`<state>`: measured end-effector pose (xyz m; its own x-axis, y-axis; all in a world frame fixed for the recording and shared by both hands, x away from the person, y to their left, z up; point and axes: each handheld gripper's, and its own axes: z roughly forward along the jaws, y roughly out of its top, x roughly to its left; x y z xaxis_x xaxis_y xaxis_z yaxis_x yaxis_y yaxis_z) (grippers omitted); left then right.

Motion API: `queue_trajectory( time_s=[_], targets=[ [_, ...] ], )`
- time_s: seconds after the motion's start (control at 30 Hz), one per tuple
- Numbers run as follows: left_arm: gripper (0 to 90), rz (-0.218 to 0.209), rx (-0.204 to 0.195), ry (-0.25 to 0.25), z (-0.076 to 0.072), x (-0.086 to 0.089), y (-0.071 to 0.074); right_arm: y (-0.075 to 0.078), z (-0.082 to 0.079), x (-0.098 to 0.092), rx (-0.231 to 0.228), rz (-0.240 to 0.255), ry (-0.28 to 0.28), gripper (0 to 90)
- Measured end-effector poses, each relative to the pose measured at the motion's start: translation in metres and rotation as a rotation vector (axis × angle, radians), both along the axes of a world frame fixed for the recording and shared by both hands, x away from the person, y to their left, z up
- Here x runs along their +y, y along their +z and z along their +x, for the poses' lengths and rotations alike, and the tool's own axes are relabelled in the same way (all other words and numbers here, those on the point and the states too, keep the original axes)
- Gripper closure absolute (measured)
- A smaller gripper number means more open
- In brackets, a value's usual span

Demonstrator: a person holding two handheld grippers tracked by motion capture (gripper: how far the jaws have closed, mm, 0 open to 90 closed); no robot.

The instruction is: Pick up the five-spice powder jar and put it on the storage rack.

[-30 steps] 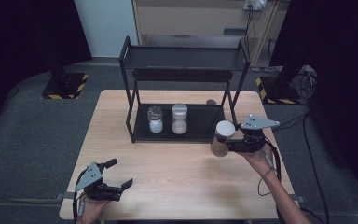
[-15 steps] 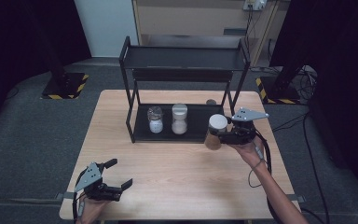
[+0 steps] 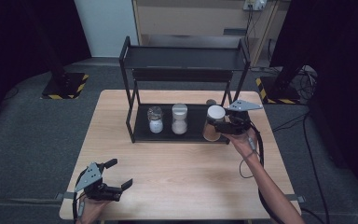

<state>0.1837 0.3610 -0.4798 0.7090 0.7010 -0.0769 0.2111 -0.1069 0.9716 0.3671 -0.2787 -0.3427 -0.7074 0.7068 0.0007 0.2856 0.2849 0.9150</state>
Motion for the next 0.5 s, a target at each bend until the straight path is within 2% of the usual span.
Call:
queue_trajectory(
  time_s=[0.5],
  targets=[
    [0.0,0.001,-0.003,0.003,-0.001,0.0,0.0,-0.011,0.019,0.024,0.011,-0.014,-0.067,33.9]
  ],
)
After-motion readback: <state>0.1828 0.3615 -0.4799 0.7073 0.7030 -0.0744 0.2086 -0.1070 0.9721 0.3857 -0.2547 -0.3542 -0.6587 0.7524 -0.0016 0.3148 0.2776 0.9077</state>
